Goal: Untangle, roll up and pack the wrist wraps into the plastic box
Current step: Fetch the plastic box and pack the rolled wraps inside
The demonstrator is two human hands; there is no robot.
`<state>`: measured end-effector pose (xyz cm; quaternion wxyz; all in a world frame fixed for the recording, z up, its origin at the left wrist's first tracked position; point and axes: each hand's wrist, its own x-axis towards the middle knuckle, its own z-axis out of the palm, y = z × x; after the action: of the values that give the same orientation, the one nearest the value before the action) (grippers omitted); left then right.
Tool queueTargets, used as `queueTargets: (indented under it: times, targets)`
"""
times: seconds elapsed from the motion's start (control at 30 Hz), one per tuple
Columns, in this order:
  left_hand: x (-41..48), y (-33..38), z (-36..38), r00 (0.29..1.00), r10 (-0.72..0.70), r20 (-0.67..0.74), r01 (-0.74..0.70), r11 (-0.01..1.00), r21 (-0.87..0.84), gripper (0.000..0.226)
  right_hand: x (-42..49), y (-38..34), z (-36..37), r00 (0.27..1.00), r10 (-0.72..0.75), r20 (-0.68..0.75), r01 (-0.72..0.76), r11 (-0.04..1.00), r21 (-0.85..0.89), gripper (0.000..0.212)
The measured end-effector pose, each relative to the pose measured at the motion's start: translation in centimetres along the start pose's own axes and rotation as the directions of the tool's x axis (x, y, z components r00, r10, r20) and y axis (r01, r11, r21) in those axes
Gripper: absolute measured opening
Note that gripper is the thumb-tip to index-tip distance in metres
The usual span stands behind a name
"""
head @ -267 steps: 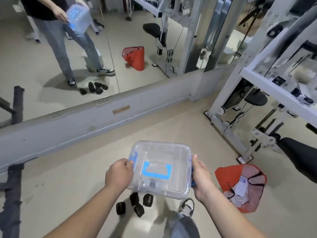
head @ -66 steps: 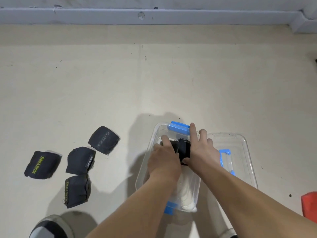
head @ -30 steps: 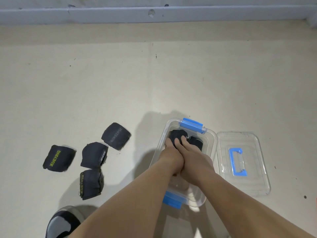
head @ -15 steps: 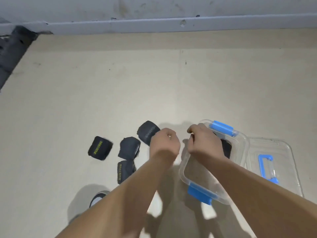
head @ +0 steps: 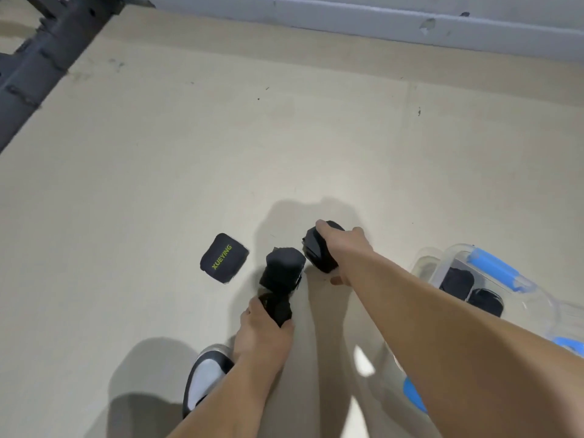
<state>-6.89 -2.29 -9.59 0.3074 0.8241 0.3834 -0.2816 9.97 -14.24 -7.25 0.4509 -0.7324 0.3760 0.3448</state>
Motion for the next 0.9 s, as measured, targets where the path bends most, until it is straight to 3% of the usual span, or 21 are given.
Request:
queueTargets:
  times: [0.1,0.23,0.4,0.53,0.73,0.8,0.9]
  targets:
    - [0.7,-0.2,0.1,1.000,0.008,-0.014,-0.008,1.000,0.005,0.062,1.7,-0.6,1.3,0.997,0.073,-0.016,-0.073,0.997,0.016,0.090]
    - [1.0,0.0,-0.5,1.000,0.013,0.007,-0.013,1.000,-0.029,0.052,2.3,-0.9,2.3,0.994,0.053,-0.099,-0.064,0.991,-0.116,0.079]
    - [0.3,0.3,-1.3,0.994,-0.097,0.057,0.105,0.981,-0.164,0.042,0.8,0.4,1.0,0.990,-0.092,-0.107,0.075,0.985,-0.153,0.075]
    - [-1.8,1.6,-1.7,0.954,-0.171,0.247,0.266,0.864,-0.428,0.032,-2.1,0.2,-1.7,0.946,-0.311,-0.093,0.305,0.950,-0.072,0.074]
    - [-6.1,6.2,-2.5,0.923,-0.035,0.383,0.281,0.740,-0.611,0.017,-7.4,1.0,-8.2,0.916,-0.398,-0.059,0.402,0.910,0.102,0.067]
    - [-7.3,8.9,-2.8,0.925,0.037,0.377,0.222,0.753,-0.620,0.029,-8.5,2.9,-11.5,0.906,-0.416,-0.077,0.423,0.896,0.135,0.057]
    - [-10.3,12.4,-2.0,0.921,0.162,0.354,0.125,0.739,-0.662,0.025,-9.1,6.8,-16.2,0.919,-0.364,-0.152,0.382,0.917,0.118,0.054]
